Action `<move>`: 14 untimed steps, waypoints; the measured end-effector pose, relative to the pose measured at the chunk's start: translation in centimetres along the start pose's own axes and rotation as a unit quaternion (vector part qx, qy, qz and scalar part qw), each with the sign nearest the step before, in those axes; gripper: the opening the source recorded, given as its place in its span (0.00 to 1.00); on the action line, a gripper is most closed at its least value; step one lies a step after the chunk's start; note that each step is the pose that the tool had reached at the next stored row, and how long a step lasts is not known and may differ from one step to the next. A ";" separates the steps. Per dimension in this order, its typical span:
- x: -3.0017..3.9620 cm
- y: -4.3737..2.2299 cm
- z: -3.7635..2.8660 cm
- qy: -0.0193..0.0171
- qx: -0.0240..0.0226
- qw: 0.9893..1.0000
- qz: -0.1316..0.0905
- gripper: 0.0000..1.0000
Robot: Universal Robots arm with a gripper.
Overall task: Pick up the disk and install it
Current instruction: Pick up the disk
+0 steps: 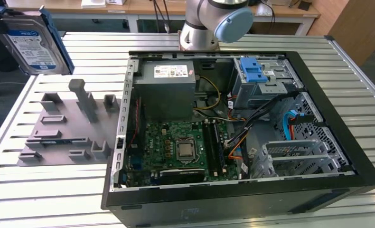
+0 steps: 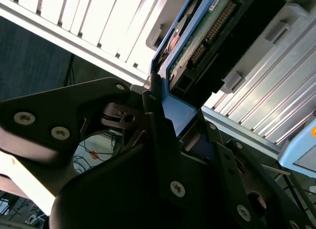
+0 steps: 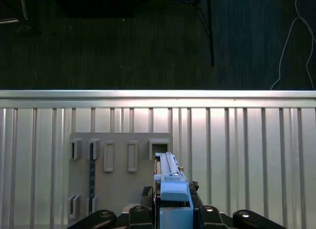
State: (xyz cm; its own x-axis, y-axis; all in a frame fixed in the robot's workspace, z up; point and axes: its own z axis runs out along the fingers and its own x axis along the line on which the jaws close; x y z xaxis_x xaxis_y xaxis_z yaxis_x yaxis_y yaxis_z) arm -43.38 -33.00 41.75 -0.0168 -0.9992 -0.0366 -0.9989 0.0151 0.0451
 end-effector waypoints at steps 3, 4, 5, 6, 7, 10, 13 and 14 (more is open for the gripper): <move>-0.01 0.01 -0.17 0.000 0.000 1.000 0.000 0.37; -0.01 0.01 -0.22 0.000 0.000 1.000 0.000 0.37; -0.01 0.01 -0.28 0.000 0.000 1.000 0.000 0.37; -0.01 0.01 -0.33 0.000 0.000 1.000 0.000 0.37; -0.01 0.02 -0.39 0.000 0.000 1.000 0.000 0.37; -0.02 0.02 -0.56 0.000 0.000 1.000 0.000 0.37; -0.03 0.03 -0.72 0.000 0.000 1.000 0.000 0.37; -0.03 0.03 -0.78 0.000 0.000 1.000 0.000 0.37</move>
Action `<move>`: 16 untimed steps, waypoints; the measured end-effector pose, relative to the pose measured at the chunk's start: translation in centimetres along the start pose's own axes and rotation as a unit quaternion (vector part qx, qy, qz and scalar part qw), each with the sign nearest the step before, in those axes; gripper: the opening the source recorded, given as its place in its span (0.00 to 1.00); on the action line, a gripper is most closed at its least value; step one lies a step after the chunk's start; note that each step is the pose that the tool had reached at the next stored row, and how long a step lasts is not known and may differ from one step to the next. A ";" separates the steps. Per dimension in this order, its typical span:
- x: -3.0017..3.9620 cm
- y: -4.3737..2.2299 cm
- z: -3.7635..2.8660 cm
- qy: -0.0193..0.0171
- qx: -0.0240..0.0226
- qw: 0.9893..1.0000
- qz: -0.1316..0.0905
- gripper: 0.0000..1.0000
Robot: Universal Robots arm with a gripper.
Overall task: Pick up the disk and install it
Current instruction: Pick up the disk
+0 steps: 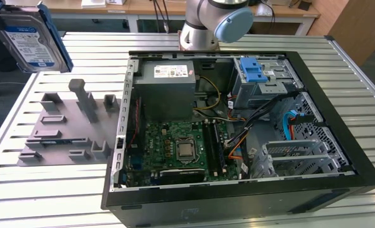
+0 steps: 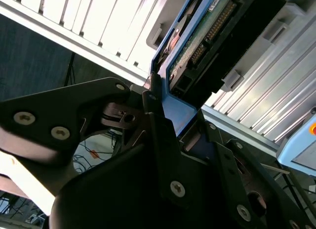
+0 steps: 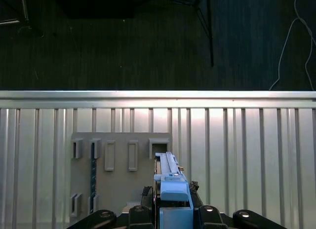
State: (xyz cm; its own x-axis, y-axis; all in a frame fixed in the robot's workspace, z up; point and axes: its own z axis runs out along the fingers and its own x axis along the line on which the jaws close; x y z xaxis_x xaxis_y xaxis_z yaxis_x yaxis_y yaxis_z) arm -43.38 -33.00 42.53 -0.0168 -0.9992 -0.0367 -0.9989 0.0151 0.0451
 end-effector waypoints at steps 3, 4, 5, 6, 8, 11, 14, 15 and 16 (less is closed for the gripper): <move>-0.01 0.01 -0.16 0.000 0.000 1.000 0.000 0.37; -0.01 0.01 -0.22 0.000 0.000 1.000 0.000 0.37; -0.01 0.01 -0.27 0.000 0.000 1.000 0.000 0.37; -0.01 0.02 -0.33 0.000 0.000 1.000 0.000 0.37; -0.02 0.02 -0.44 0.000 0.000 1.000 0.000 0.37; -0.02 0.03 -0.59 0.000 0.000 1.000 0.000 0.37; -0.03 0.04 -0.77 0.000 0.000 1.000 0.000 0.37; -0.03 0.04 -0.83 0.000 0.000 1.000 0.000 0.37; -0.04 0.04 -0.90 0.000 0.000 1.000 0.000 0.37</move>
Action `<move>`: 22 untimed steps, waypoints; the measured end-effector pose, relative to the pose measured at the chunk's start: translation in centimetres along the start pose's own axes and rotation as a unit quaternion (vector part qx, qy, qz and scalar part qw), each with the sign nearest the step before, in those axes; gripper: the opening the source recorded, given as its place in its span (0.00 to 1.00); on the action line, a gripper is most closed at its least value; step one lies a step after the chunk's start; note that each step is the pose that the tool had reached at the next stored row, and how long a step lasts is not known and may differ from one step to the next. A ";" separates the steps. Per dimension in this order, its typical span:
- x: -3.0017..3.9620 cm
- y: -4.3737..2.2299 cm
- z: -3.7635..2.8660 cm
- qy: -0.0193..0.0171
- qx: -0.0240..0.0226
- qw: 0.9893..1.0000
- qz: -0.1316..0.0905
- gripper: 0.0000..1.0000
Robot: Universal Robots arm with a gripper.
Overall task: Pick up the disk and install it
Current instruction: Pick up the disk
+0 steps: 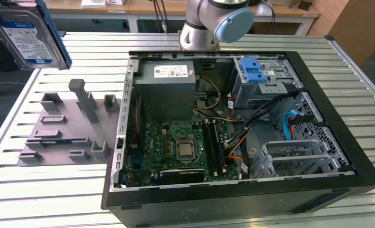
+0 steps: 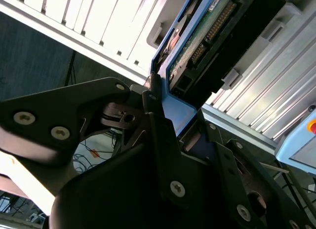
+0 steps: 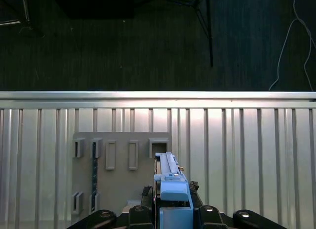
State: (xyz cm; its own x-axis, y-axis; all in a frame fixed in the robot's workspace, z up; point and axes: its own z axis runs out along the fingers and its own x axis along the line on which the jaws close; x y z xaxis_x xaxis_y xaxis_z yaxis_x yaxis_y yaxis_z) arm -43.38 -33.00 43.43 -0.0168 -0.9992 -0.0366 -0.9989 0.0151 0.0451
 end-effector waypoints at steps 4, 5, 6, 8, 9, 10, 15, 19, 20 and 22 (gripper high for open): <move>-0.01 0.00 -0.14 0.000 0.000 1.000 0.000 0.37; -0.01 0.01 -0.15 0.000 0.000 1.000 0.000 0.37; -0.01 0.01 -0.17 0.000 0.000 1.000 0.000 0.37; -0.01 0.01 -0.19 0.000 0.000 1.000 0.000 0.37; -0.01 0.01 -0.22 0.000 0.000 1.000 0.000 0.37; -0.01 0.01 -0.25 0.000 0.000 1.000 0.000 0.37; -0.04 0.02 -0.36 0.000 0.000 1.000 0.000 0.37; -0.05 0.02 -0.49 0.000 0.000 1.000 0.000 0.37; -0.05 0.02 -0.53 0.000 0.000 1.000 0.000 0.37; -0.05 0.03 -0.59 0.000 0.000 1.000 0.000 0.37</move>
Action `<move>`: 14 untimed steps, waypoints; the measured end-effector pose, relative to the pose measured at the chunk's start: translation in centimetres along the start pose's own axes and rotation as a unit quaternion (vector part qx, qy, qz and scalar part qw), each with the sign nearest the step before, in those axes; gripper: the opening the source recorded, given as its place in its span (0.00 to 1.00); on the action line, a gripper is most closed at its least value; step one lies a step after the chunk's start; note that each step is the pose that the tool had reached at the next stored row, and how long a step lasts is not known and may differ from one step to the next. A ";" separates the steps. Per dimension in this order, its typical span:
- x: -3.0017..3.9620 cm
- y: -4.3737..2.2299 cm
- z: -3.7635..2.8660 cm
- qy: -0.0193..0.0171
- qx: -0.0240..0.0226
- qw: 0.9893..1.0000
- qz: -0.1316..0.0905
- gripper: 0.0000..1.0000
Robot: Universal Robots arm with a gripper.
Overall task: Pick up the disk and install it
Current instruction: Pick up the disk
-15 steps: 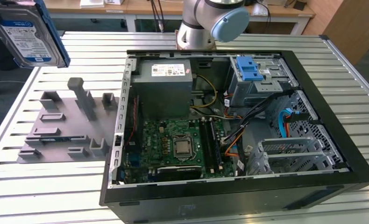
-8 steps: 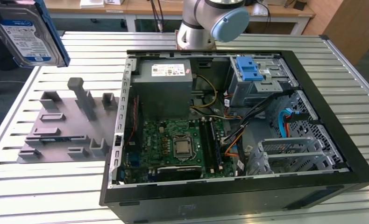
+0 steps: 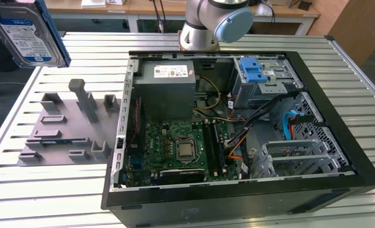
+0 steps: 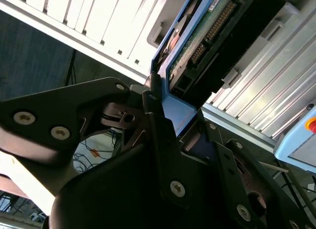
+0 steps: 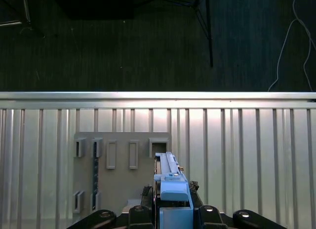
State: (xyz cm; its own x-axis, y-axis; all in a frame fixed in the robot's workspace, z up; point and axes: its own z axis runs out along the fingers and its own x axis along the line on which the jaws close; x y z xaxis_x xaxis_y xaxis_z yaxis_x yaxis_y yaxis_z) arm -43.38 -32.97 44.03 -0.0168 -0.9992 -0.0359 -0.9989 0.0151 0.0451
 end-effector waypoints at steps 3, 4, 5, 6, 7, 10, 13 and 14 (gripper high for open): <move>0.00 0.01 -0.10 0.000 0.000 1.000 0.000 0.37; -0.01 0.01 -0.15 0.000 0.000 1.000 0.000 0.37; -0.01 0.01 -0.21 0.000 0.000 1.000 0.000 0.37; -0.01 0.01 -0.29 0.000 0.000 1.000 0.000 0.37; -0.01 0.02 -0.36 0.000 0.000 1.000 0.000 0.37; -0.02 0.03 -0.54 0.000 0.000 1.000 0.000 0.37; -0.03 0.03 -0.63 0.000 0.000 1.000 0.000 0.37; -0.03 0.03 -0.66 0.000 0.000 1.000 0.000 0.37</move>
State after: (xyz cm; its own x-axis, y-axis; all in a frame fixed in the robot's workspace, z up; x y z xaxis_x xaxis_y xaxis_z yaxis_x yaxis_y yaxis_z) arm -43.38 -32.97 44.69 -0.0168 -0.9992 -0.0358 -0.9989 0.0151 0.0450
